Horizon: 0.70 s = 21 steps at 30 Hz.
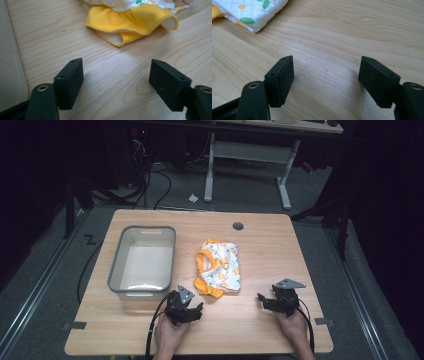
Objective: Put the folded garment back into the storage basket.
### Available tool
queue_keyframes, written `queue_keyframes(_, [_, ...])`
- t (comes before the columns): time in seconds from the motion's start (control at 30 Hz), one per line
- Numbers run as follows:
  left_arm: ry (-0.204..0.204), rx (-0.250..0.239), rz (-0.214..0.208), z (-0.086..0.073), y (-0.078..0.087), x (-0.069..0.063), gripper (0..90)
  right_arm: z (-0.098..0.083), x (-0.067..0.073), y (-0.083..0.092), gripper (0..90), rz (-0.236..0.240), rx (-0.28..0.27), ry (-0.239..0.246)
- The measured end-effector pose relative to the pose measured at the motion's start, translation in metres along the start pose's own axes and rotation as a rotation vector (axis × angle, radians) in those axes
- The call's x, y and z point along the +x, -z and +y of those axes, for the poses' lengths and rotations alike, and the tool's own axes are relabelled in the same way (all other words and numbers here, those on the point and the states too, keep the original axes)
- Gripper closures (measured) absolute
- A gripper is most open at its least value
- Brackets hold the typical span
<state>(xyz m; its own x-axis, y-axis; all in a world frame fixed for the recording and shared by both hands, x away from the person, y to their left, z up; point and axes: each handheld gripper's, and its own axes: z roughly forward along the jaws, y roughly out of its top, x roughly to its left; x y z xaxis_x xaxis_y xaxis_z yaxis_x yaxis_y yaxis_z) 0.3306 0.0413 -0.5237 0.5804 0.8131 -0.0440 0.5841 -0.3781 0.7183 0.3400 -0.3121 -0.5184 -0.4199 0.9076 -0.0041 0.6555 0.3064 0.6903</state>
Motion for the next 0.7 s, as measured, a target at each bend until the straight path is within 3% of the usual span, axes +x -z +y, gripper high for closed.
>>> queue_keyframes(0.7, [0.020,0.001,0.019,0.0029,-0.0033,-0.0043,24.0,0.0005,0.0000,-0.0005,29.0,-0.001,-0.001,-0.001])
